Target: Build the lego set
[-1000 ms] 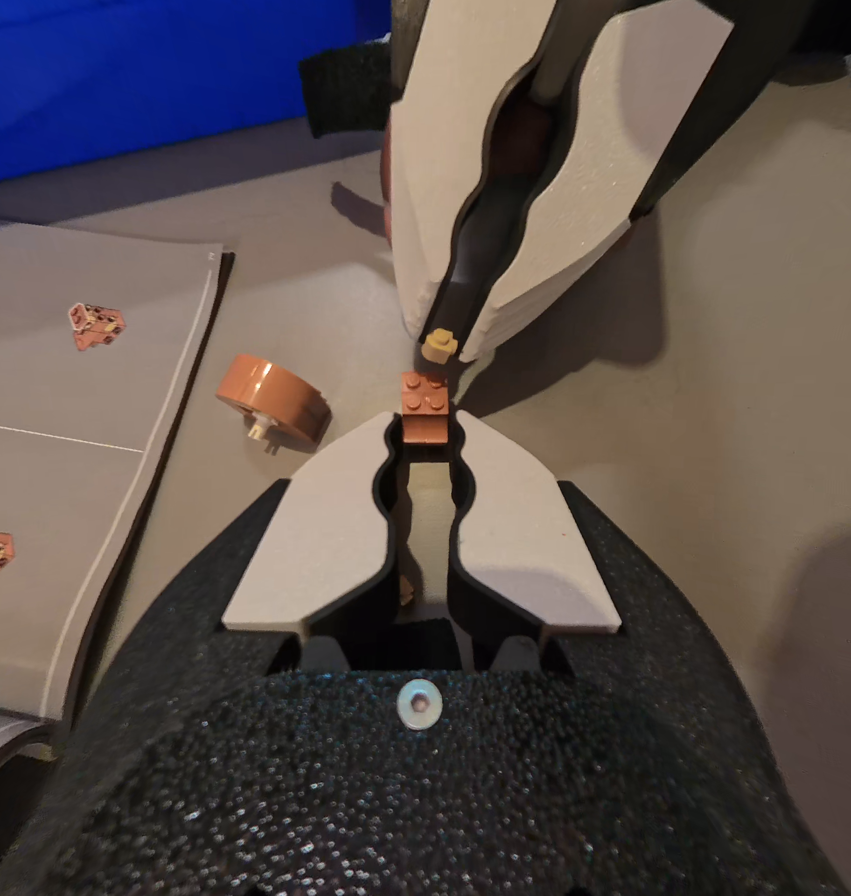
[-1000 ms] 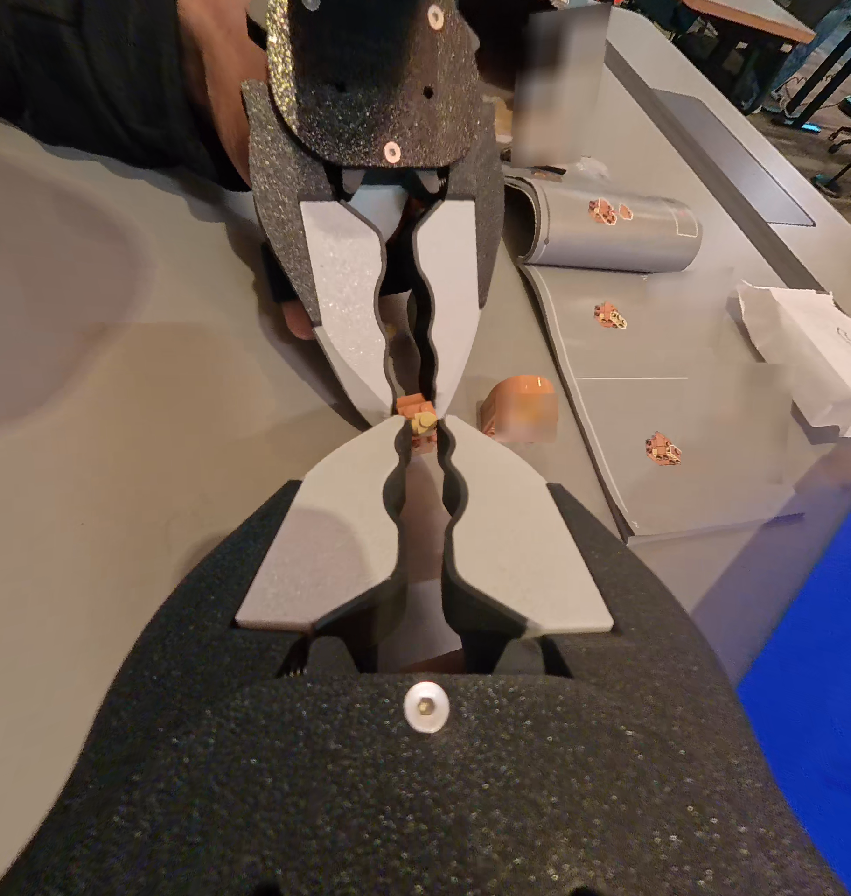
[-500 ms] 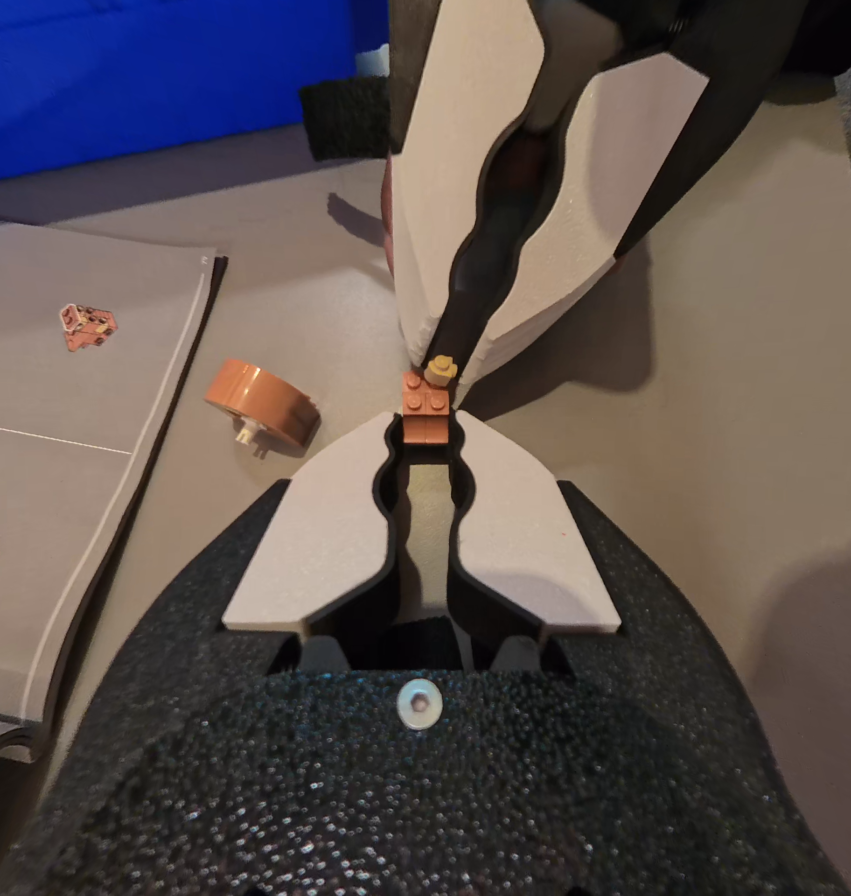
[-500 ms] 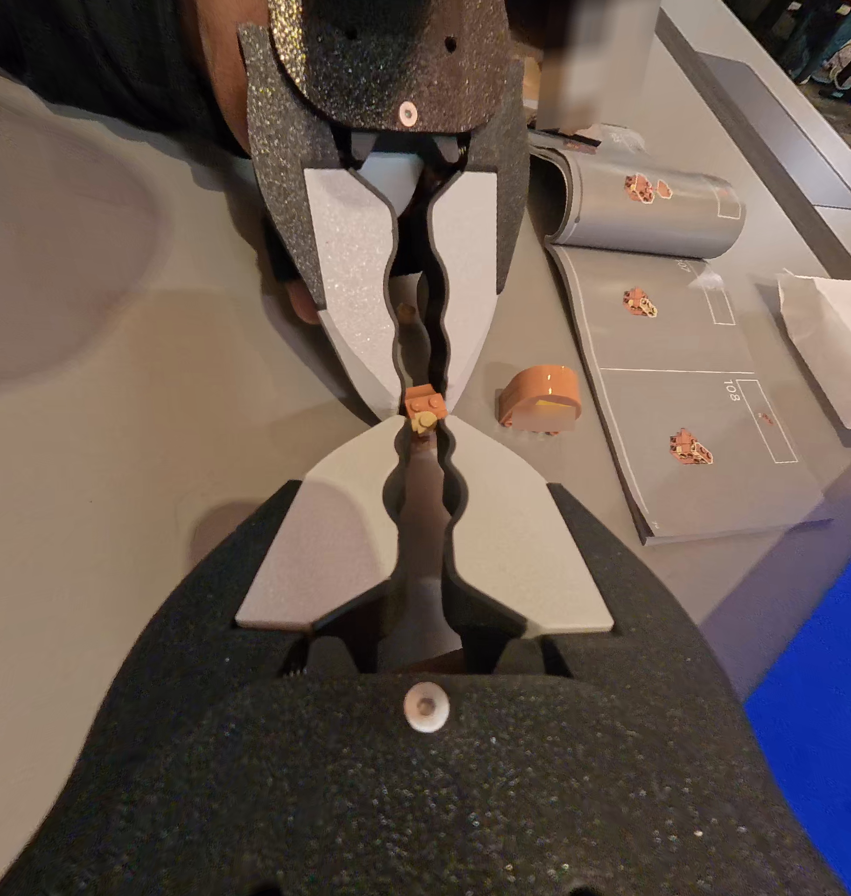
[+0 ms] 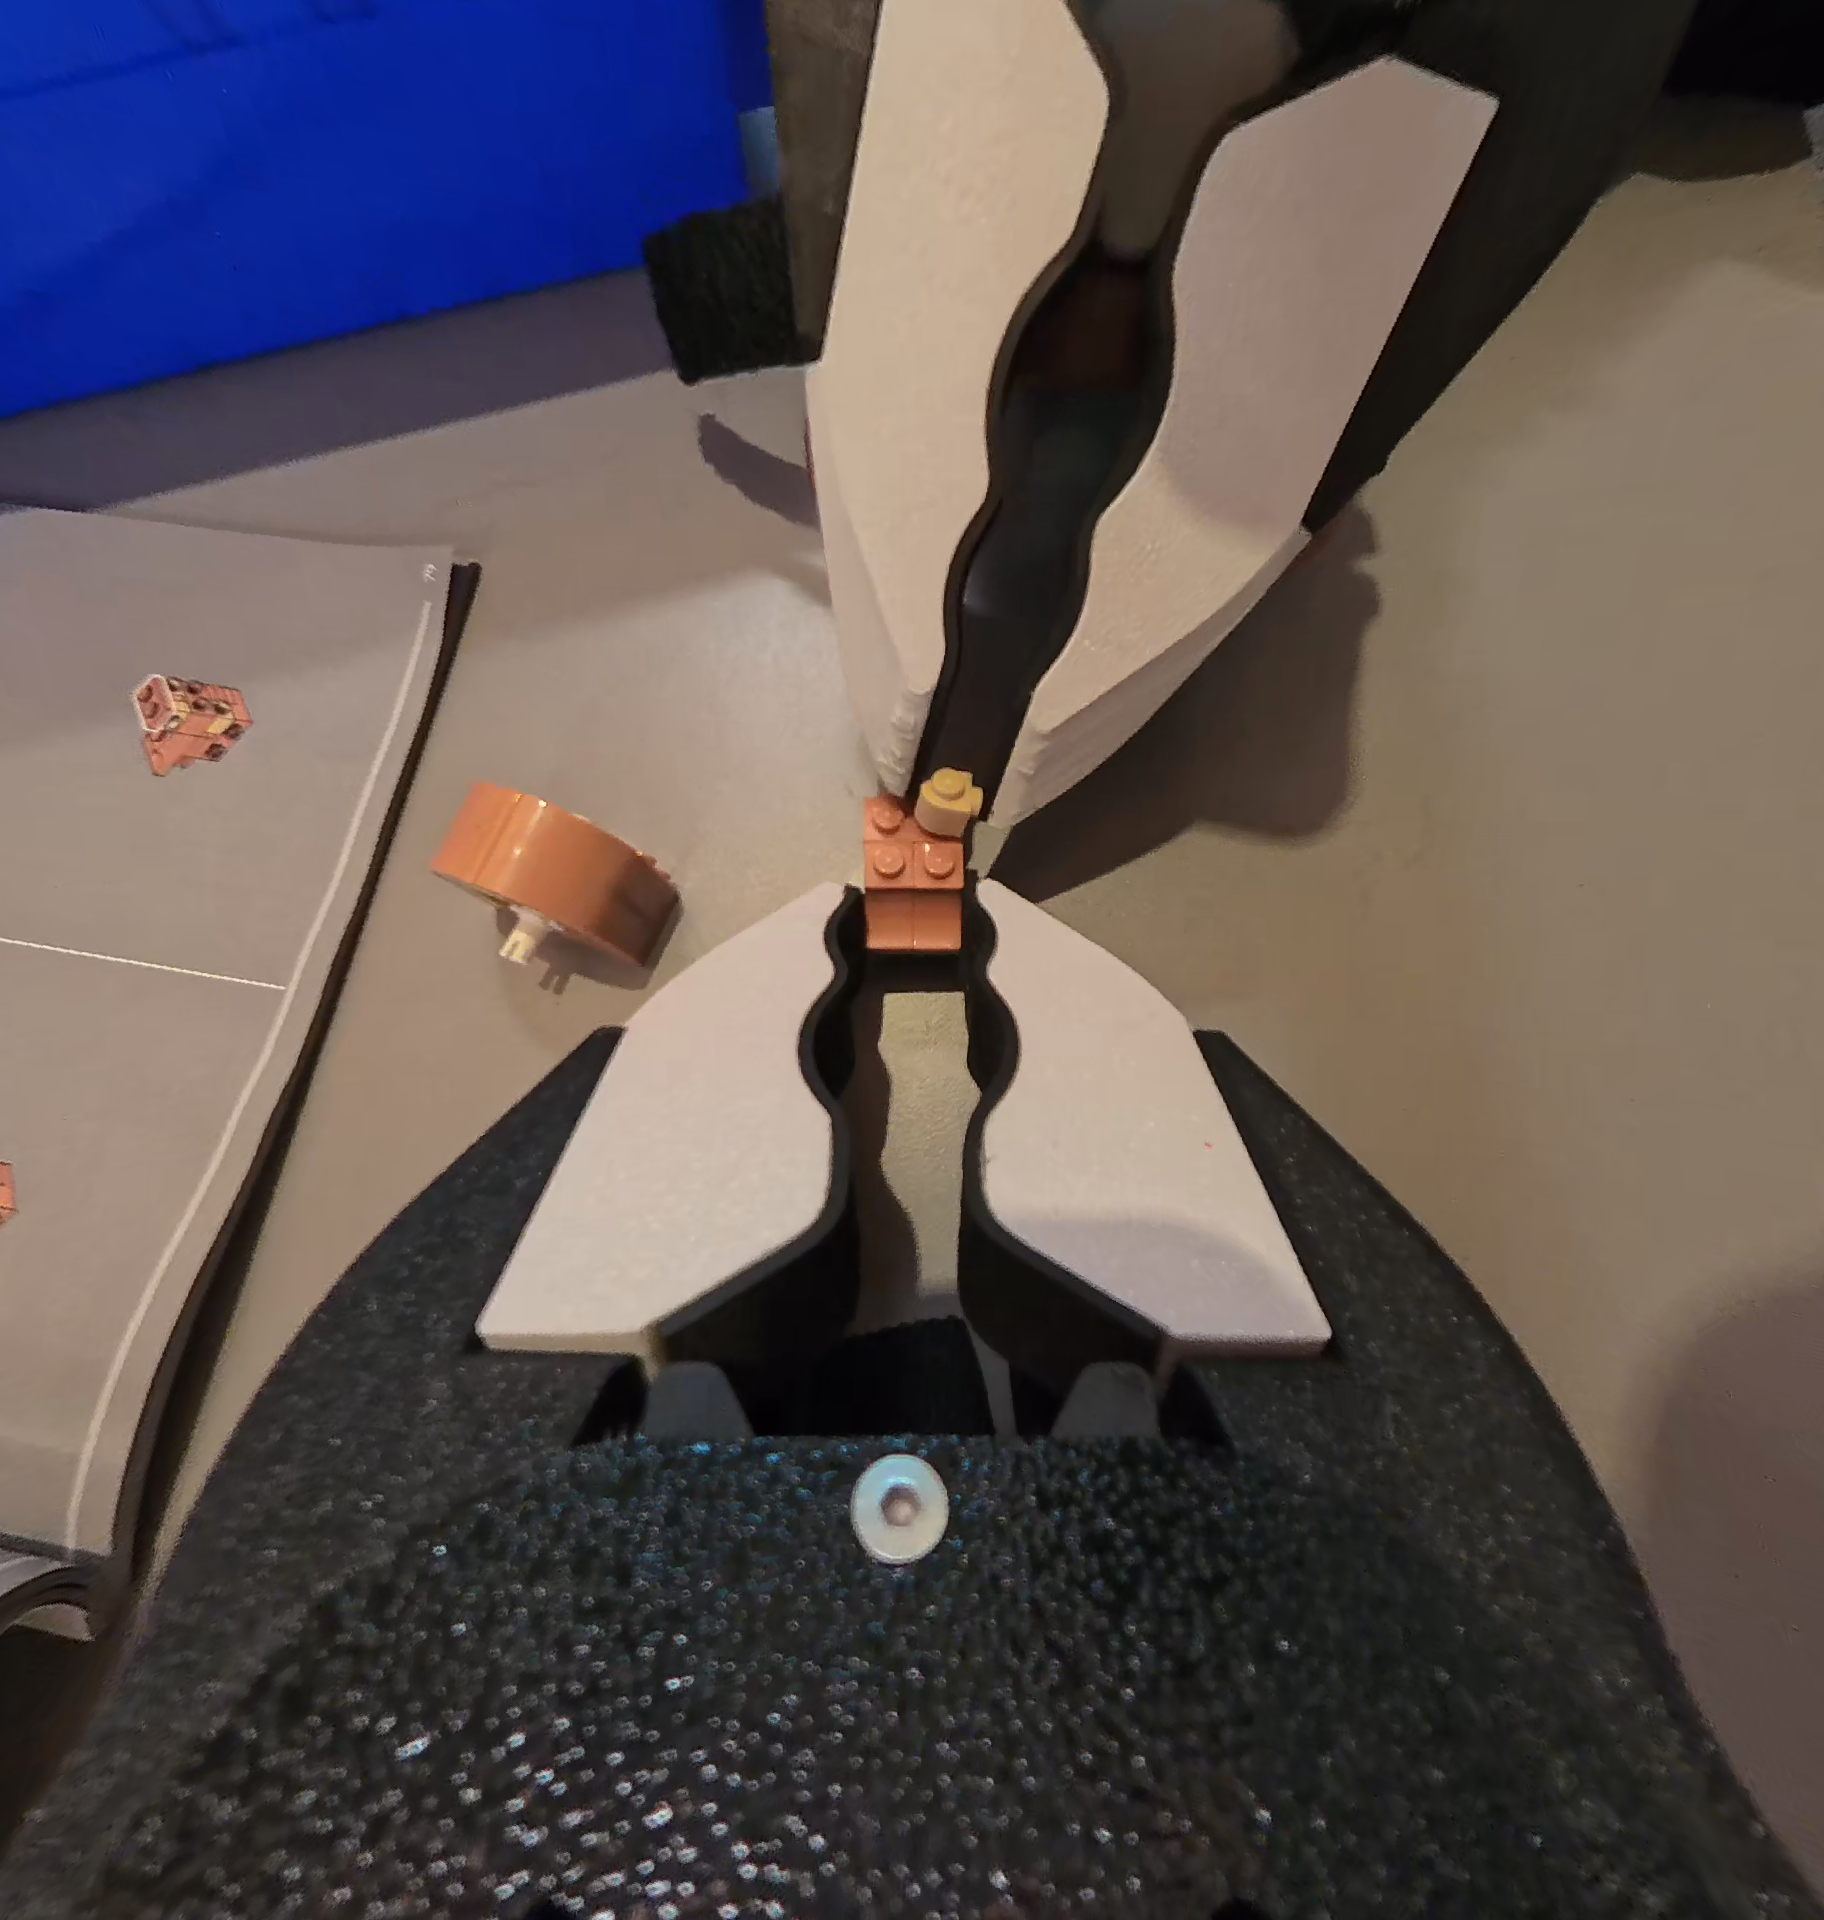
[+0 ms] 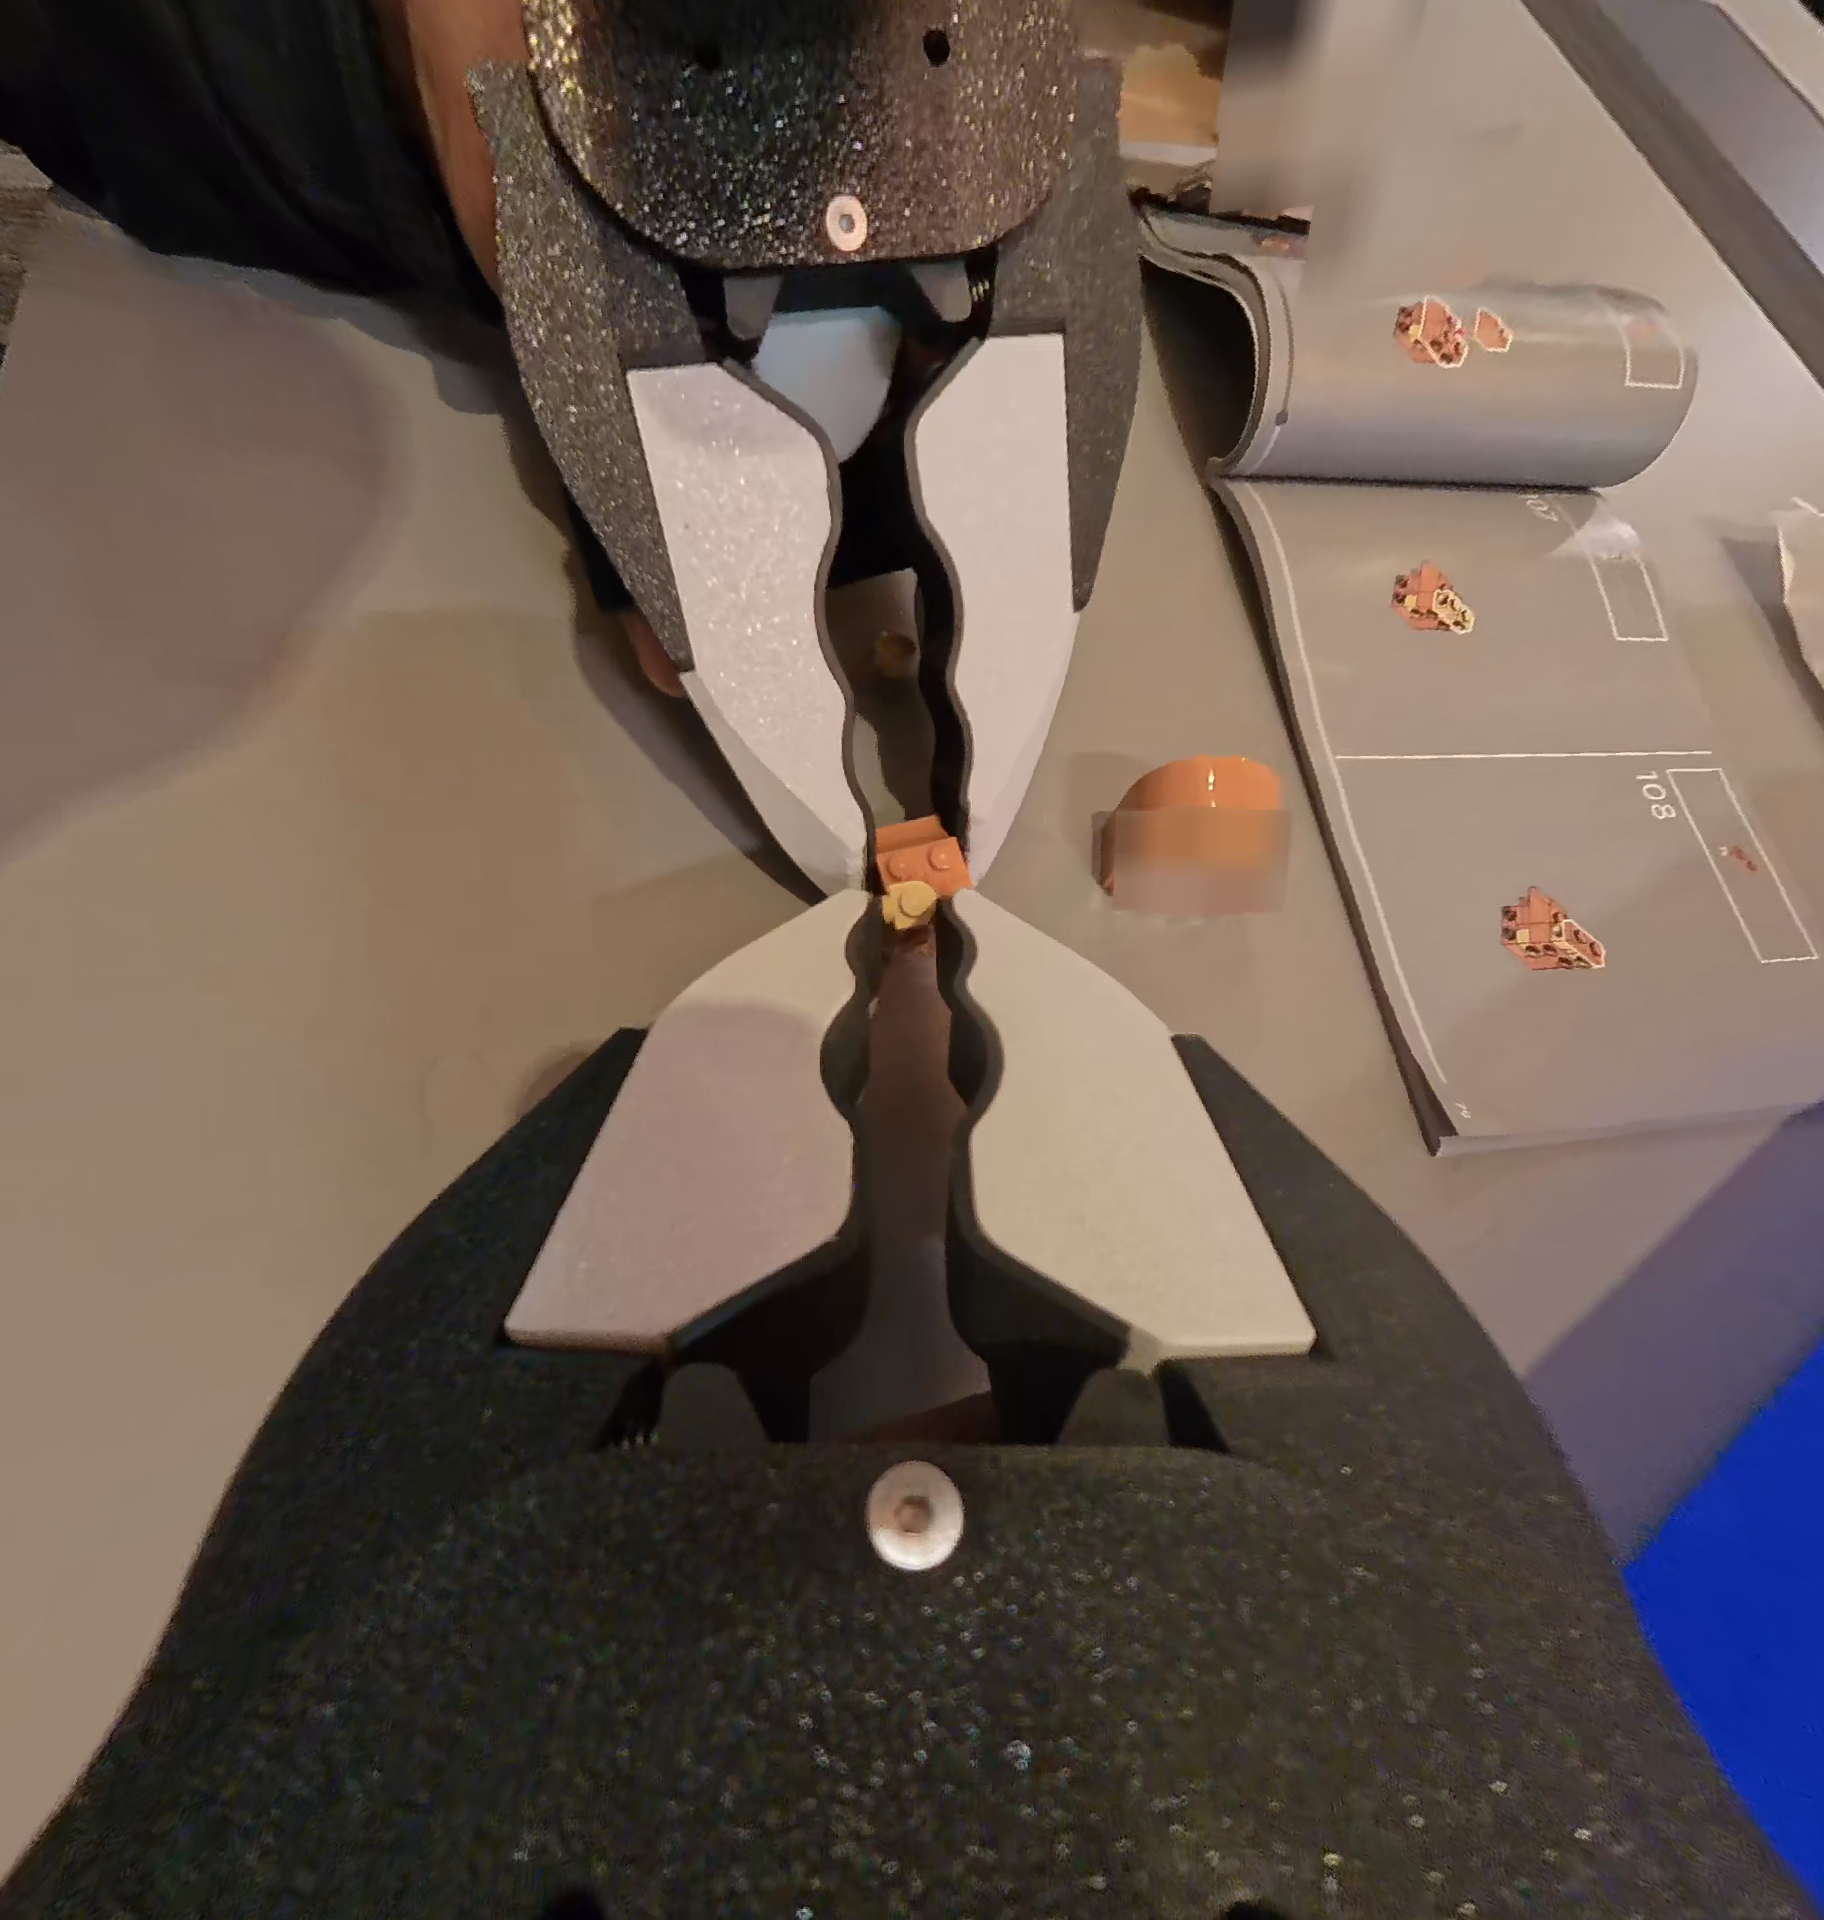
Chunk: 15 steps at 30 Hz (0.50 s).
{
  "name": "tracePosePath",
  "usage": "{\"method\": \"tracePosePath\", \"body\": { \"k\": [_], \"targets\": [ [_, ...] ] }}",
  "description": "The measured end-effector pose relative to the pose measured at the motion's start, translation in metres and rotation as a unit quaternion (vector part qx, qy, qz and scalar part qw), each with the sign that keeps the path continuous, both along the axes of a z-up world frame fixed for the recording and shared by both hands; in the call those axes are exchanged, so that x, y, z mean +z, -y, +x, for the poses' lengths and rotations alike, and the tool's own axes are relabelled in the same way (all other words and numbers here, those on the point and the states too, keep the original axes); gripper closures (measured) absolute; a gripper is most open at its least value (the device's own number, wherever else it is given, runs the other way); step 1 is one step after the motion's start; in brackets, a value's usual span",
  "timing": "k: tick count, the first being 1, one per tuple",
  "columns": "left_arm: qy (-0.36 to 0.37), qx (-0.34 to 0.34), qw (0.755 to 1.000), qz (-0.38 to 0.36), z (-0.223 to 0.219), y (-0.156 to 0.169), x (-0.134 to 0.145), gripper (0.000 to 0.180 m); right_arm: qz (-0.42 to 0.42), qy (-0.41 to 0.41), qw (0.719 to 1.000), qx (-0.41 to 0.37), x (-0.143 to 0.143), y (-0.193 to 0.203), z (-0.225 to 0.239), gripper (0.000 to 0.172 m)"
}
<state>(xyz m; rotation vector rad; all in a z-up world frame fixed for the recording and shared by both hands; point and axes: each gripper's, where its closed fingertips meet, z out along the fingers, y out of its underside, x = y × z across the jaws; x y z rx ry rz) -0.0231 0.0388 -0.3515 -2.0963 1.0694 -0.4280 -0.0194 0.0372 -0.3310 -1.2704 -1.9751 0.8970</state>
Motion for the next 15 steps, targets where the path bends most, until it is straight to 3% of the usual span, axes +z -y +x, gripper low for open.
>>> {"method": "tracePosePath", "body": {
  "k": [8,15],
  "targets": [
    [-0.009,-0.010,1.000,0.011,0.0009,0.0002,-0.0001,0.164,-0.038,0.021,0.999,-0.005,-0.0004,0.0011,0.0015,0.162],
    [-0.023,-0.018,0.999,0.030,0.0008,-0.0003,0.0018,0.164,-0.009,0.033,0.999,-0.006,0.0002,0.0013,0.0029,0.162]
  ]
}}
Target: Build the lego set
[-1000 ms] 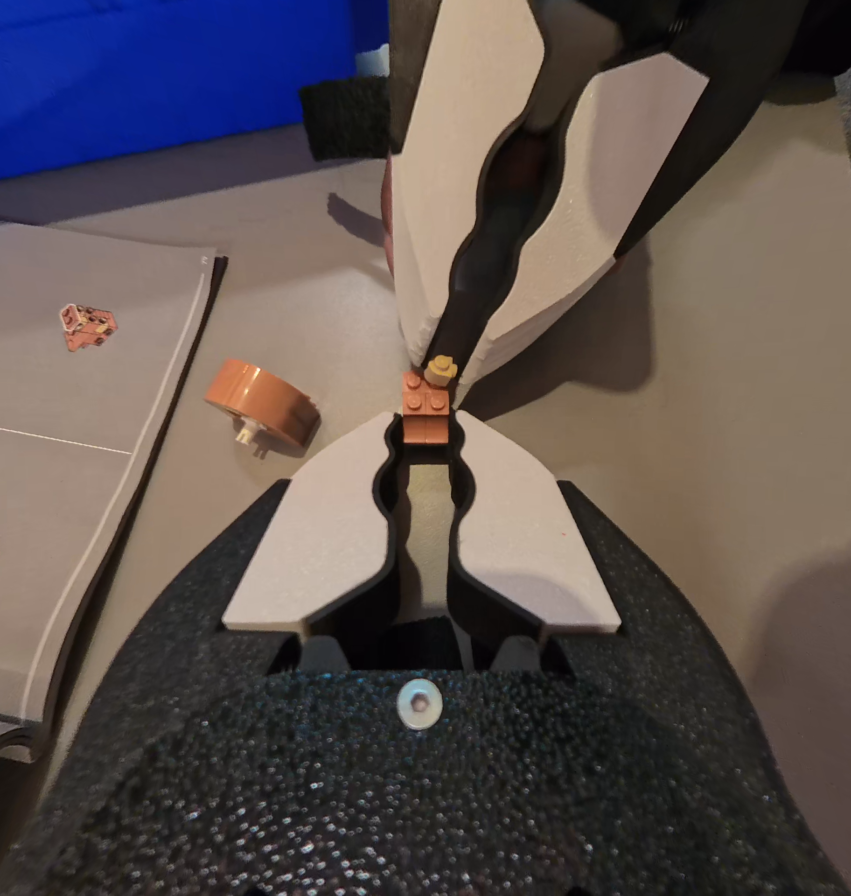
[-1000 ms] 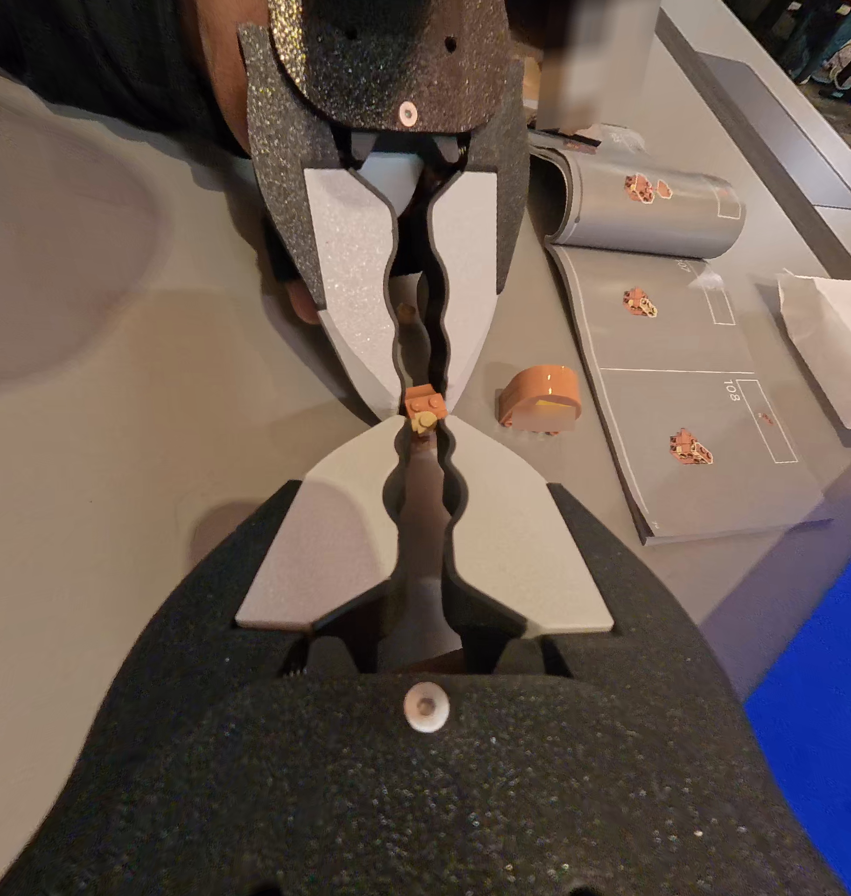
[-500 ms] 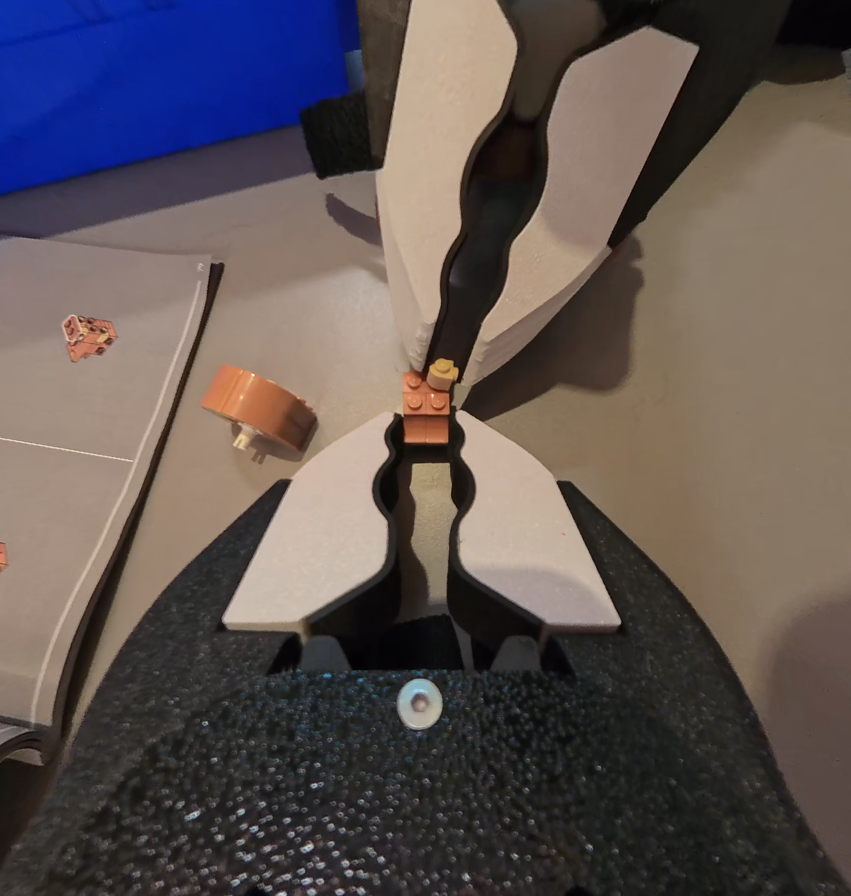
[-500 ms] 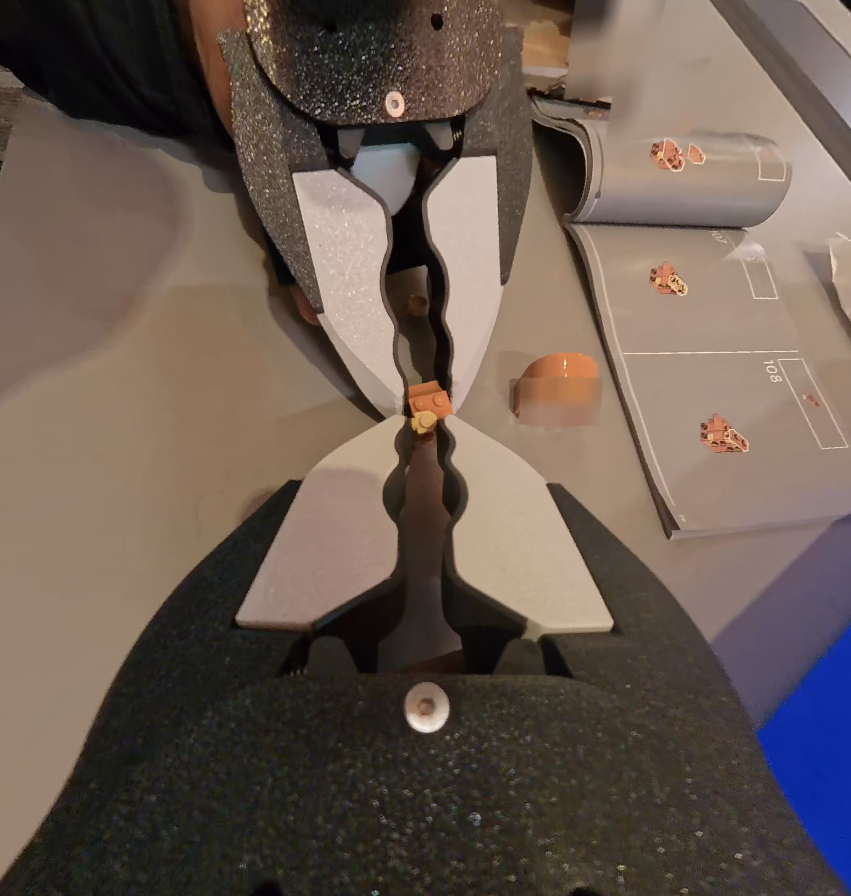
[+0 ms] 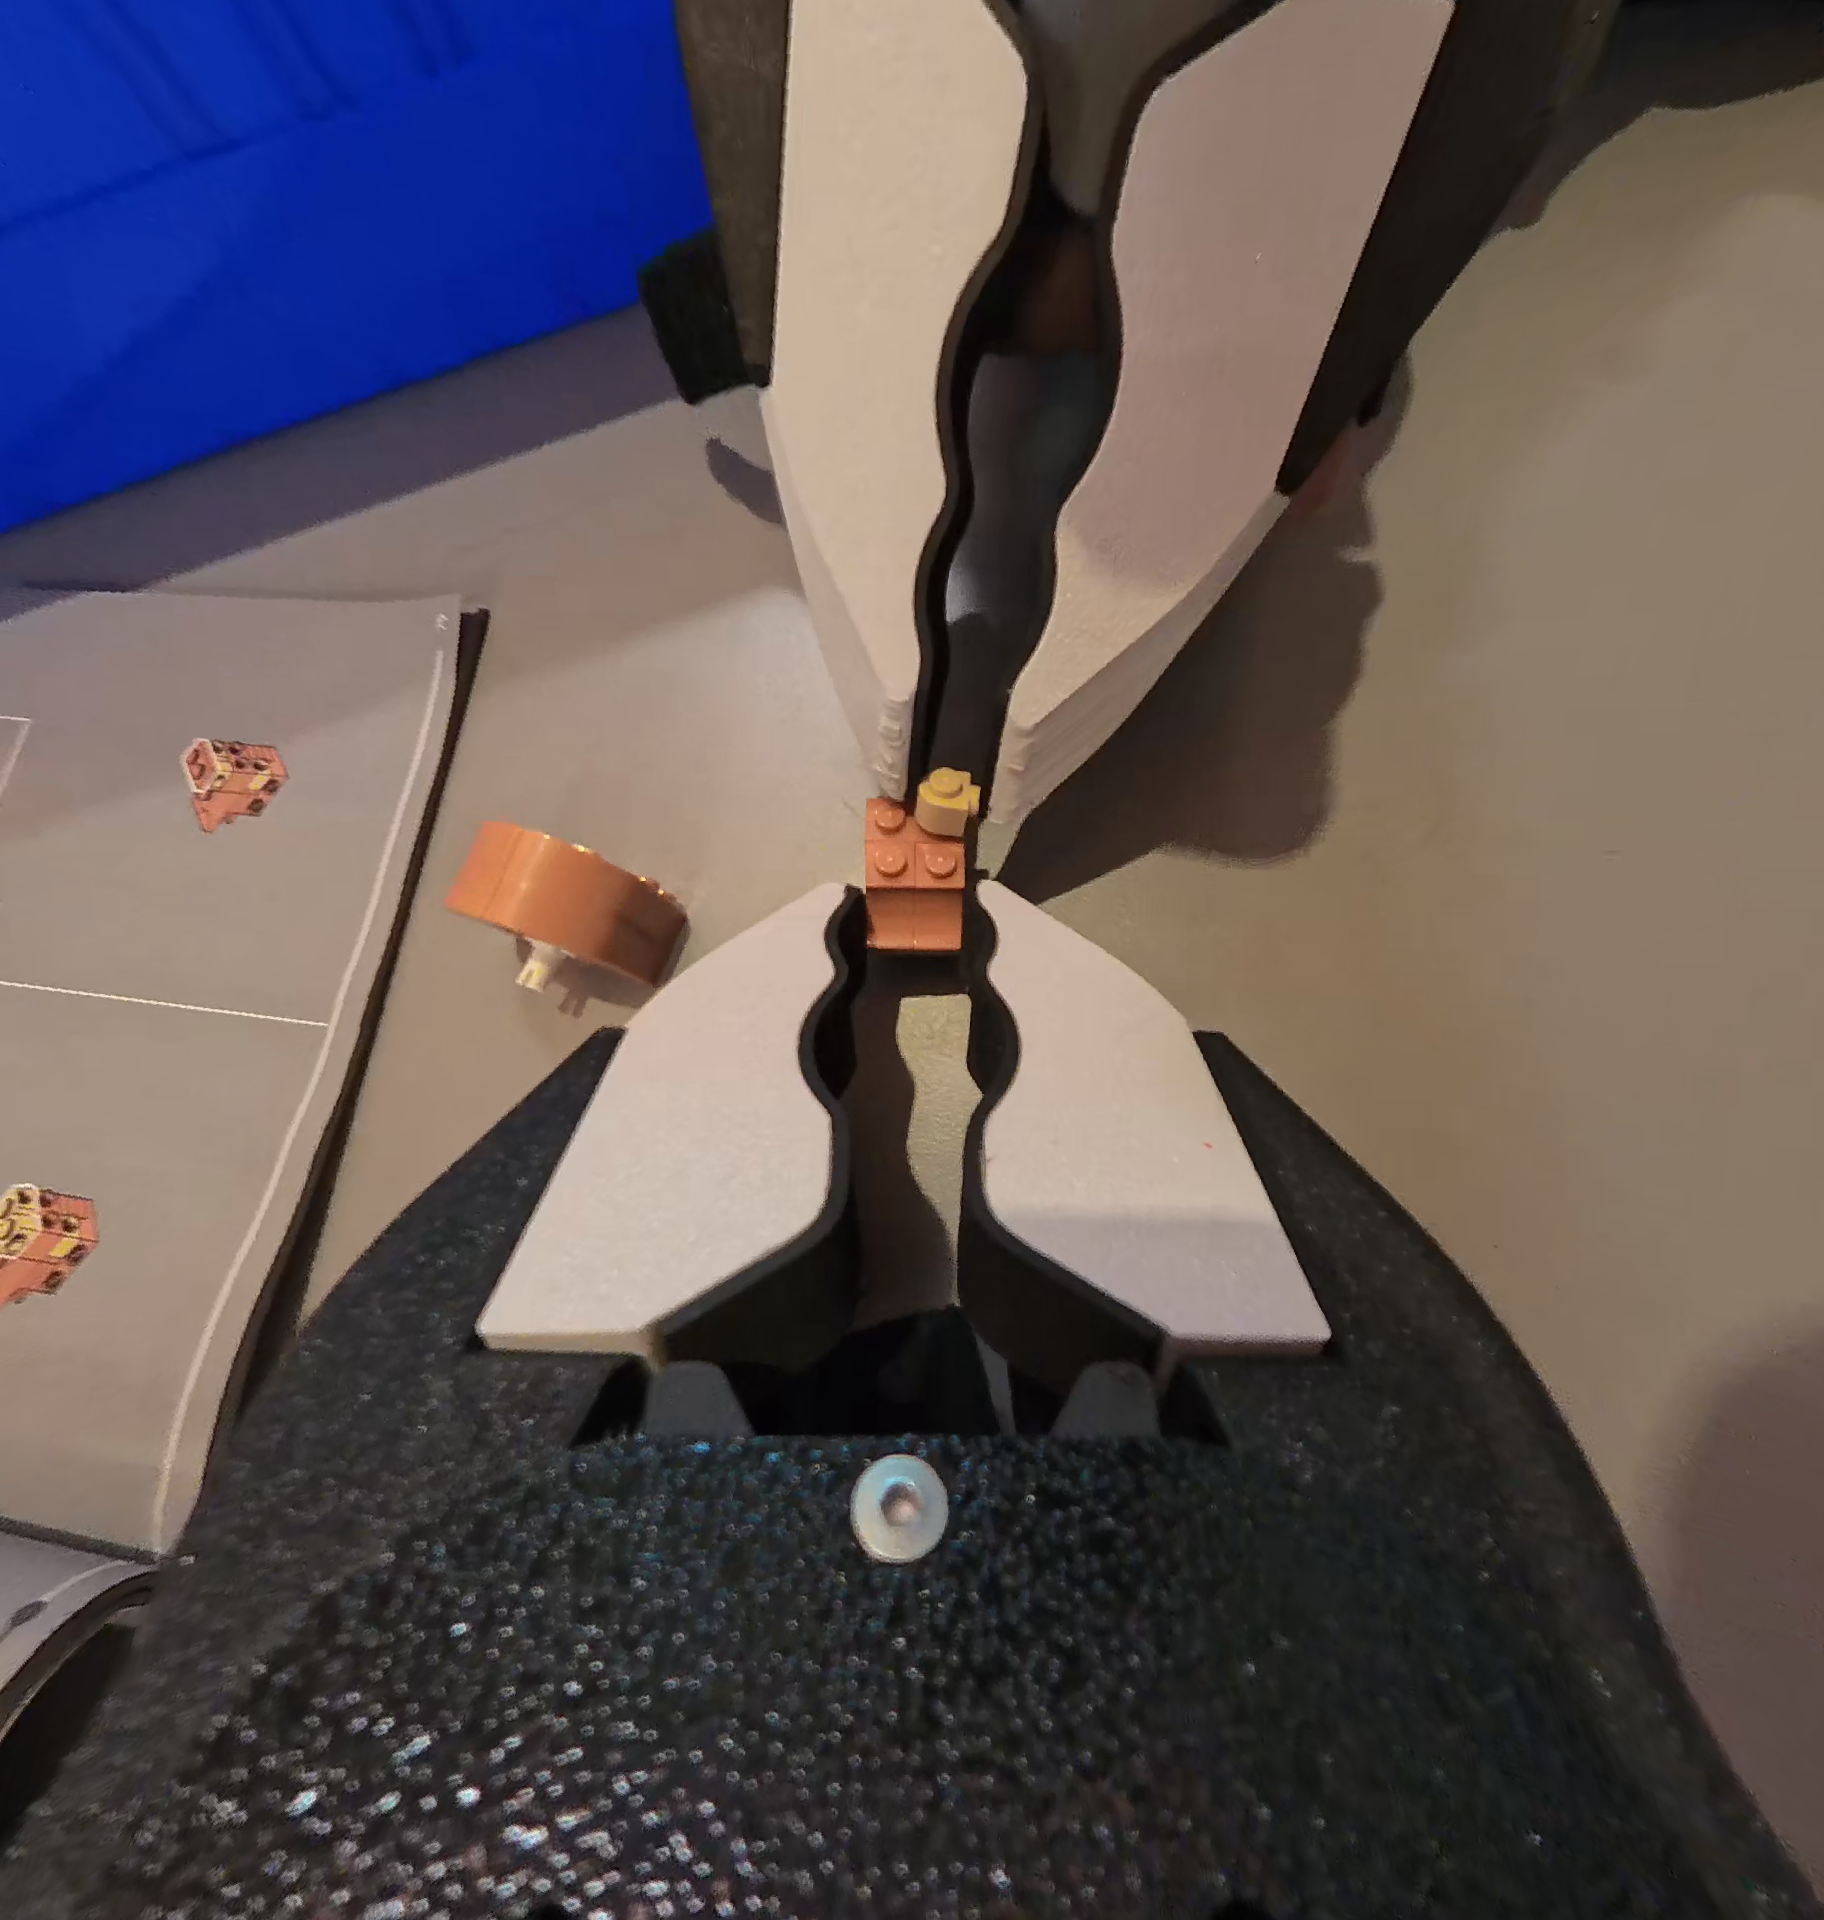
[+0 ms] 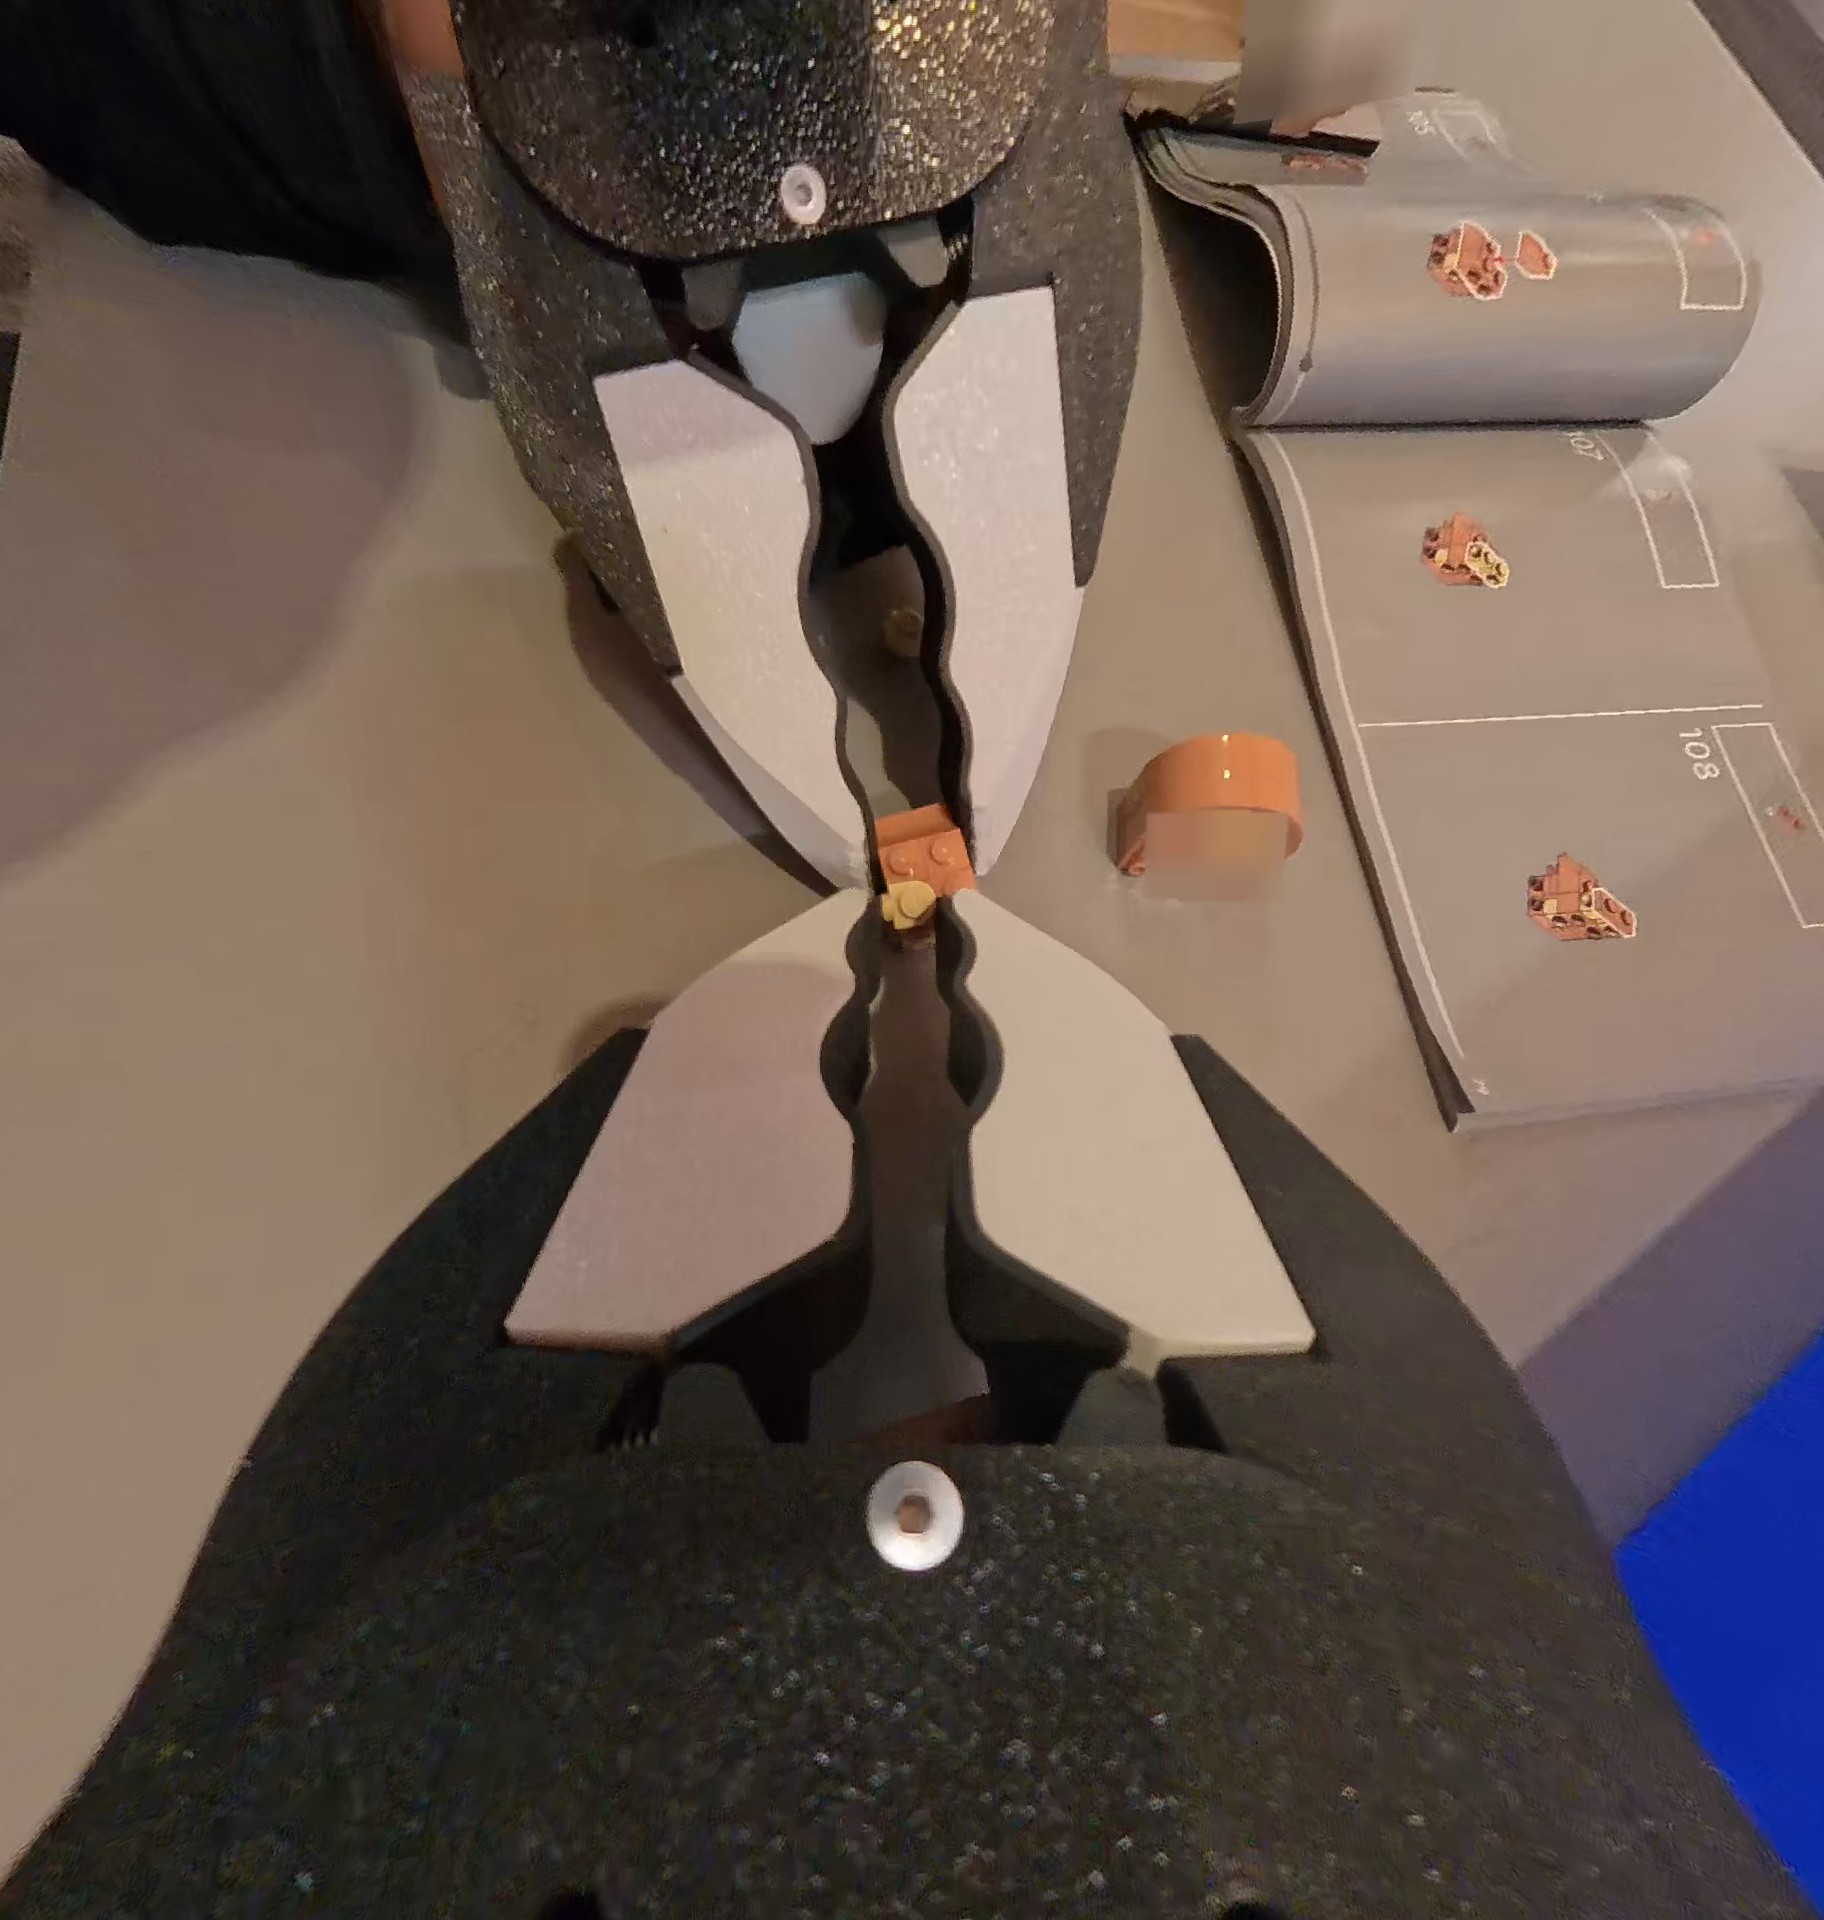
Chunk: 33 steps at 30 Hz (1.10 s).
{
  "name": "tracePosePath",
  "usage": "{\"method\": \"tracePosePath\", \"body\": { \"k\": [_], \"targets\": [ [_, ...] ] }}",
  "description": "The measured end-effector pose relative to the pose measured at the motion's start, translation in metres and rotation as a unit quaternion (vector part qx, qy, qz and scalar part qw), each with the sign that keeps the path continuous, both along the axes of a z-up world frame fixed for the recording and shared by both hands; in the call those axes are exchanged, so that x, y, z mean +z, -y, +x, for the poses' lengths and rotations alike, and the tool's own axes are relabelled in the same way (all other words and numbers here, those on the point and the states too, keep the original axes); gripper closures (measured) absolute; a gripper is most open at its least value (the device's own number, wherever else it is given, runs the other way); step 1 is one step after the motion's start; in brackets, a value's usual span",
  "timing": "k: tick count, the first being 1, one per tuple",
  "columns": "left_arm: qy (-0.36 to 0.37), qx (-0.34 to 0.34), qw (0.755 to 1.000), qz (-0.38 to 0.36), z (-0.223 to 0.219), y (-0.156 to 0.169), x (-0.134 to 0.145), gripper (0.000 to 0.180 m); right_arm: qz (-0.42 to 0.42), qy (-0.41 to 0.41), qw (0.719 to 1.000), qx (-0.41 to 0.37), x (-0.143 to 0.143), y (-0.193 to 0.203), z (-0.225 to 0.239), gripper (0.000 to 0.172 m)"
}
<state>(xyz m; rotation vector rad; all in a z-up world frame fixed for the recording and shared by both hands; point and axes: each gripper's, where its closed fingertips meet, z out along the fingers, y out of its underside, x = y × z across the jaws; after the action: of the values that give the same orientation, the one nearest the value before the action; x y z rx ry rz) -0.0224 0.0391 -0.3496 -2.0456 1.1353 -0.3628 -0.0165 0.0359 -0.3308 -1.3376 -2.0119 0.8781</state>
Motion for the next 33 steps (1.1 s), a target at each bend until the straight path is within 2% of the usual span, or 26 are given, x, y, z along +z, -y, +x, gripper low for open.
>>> {"method": "tracePosePath", "body": {
  "k": [10,18,33],
  "targets": [
    [-0.002,-0.007,1.000,0.028,-0.001,-0.001,0.011,0.164,0.041,0.008,0.999,-0.001,0.010,0.000,-0.001,0.163],
    [-0.012,-0.013,1.000,0.019,0.000,0.001,0.006,0.164,0.103,0.030,0.994,0.004,0.005,0.002,0.000,0.163],
    [0.005,-0.029,1.000,0.010,0.005,0.006,0.006,0.164,0.068,0.040,0.997,0.008,0.004,0.006,0.005,0.162]
  ]
}}
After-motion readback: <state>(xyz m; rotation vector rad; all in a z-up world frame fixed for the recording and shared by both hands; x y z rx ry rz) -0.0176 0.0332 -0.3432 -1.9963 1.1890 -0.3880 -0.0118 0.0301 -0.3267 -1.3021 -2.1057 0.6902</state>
